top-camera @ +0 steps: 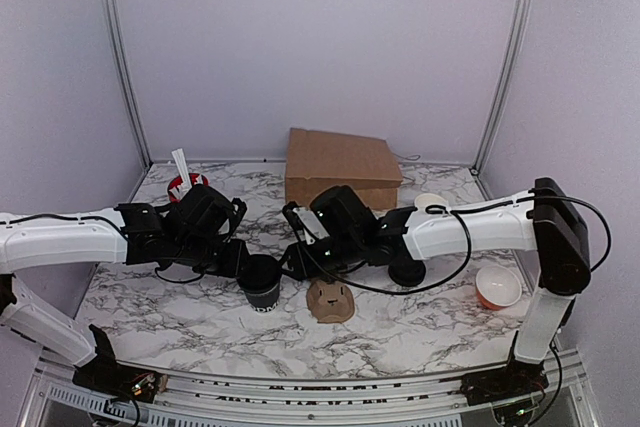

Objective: Pack the takeout coffee

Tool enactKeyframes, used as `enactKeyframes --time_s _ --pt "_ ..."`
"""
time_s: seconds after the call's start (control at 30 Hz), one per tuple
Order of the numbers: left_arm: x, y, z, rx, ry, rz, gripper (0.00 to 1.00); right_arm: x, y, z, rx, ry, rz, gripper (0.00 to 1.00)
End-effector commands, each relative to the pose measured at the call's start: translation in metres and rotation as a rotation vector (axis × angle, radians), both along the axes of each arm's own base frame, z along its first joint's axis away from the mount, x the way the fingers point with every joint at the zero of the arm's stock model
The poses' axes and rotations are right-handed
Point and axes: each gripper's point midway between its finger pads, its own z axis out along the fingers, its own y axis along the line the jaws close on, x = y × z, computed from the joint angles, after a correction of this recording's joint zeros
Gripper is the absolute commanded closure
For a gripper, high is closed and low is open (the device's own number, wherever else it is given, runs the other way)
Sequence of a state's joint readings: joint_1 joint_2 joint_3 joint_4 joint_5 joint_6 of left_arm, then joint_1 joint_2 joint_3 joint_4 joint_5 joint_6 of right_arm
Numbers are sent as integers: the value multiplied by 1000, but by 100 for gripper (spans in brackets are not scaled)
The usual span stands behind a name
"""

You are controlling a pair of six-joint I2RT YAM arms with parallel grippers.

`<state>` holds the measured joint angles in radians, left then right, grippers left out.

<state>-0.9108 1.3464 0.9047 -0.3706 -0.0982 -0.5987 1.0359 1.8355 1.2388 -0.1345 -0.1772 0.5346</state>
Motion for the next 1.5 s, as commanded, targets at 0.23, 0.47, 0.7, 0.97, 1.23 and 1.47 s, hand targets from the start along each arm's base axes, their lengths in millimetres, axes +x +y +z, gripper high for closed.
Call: enactKeyframes --time_s 0.23,0.47,0.7,0.97,1.23,1.47 --pt "-16 17 -35 95 87 -4 80 -56 -82 -137 -480 198 7 69" --pt "-15 16 -34 94 85 -7 80 -62 -86 -147 -517 199 8 69" --pt "-16 16 -35 96 89 -8 80 -70 -90 -158 -554 203 12 71" --pt "-16 16 -34 94 88 -9 80 -76 -101 -167 -611 202 9 71" --pt "-16 16 -33 90 84 -7 80 -77 -108 -170 -671 185 4 73" --pt "-16 17 -33 91 82 -8 80 -84 -114 -180 -723 193 18 74"
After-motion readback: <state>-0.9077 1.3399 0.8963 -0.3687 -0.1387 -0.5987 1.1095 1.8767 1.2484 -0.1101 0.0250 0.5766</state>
